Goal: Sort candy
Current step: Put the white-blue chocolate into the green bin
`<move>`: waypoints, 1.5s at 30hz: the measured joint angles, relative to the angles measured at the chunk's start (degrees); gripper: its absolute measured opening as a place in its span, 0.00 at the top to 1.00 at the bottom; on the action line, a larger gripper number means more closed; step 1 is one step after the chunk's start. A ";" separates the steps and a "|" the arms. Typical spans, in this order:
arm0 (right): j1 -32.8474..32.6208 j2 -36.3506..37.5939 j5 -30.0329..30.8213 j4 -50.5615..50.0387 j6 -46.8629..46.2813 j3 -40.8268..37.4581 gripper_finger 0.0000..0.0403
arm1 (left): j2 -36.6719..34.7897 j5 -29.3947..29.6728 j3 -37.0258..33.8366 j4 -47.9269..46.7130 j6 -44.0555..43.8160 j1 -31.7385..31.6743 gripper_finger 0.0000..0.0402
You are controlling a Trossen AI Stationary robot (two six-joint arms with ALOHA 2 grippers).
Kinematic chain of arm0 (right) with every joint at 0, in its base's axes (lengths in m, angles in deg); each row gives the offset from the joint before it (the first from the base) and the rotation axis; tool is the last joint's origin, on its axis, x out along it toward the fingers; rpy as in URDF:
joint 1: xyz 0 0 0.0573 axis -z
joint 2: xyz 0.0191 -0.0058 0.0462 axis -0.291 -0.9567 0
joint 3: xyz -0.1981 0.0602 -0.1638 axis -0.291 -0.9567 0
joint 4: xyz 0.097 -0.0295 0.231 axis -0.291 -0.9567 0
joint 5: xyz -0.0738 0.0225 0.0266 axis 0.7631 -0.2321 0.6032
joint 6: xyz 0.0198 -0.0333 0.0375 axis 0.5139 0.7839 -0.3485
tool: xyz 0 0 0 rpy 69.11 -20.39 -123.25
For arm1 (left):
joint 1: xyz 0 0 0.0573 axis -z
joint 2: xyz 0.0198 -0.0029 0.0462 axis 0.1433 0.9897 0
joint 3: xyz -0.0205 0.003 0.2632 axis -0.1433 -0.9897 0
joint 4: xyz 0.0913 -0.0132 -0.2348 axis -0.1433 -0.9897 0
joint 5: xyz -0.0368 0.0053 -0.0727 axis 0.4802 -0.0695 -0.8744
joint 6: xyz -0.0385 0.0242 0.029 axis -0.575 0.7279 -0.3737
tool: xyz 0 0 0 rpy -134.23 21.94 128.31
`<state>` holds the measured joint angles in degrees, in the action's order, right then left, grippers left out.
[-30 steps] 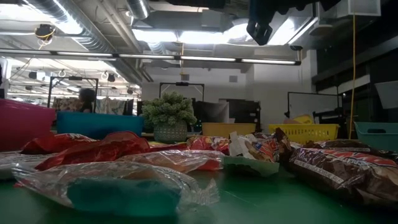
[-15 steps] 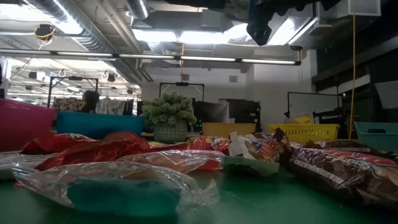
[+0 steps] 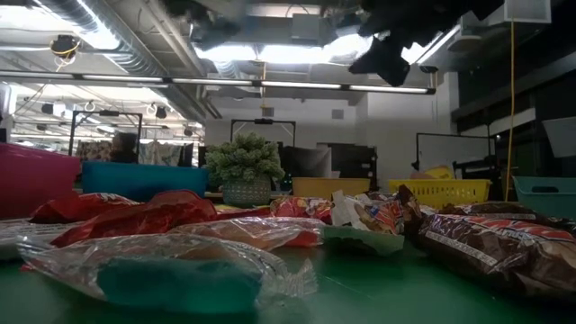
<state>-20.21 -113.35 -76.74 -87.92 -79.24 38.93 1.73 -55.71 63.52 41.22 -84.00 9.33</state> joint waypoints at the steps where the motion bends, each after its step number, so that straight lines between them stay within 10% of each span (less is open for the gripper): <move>1: -0.02 0.00 -0.03 -0.95 0.34 0.00 0.39 | 0.00 -2.30 0.00 -1.05 -4.11 0.92 0.96; 11: -0.02 0.00 -0.41 -7.18 0.80 0.00 0.38 | 0.00 -11.98 0.00 -7.63 -39.56 11.50 0.96; 21: -0.02 0.00 -0.37 -12.66 5.93 0.00 0.38 | 0.00 -6.39 0.00 -21.62 -60.75 19.81 0.89; 32: -0.07 0.00 1.69 -17.84 7.22 -0.02 0.38 | 0.00 -3.99 0.00 -27.08 -65.16 22.04 0.73; 45: -0.07 -0.25 9.31 -29.10 26.51 -0.09 0.38 | 0.00 20.46 0.00 -25.58 -61.67 18.01 0.71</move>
<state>-20.27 -113.60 -67.43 -117.01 -52.73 38.84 1.73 -35.26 63.52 15.64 -145.67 27.35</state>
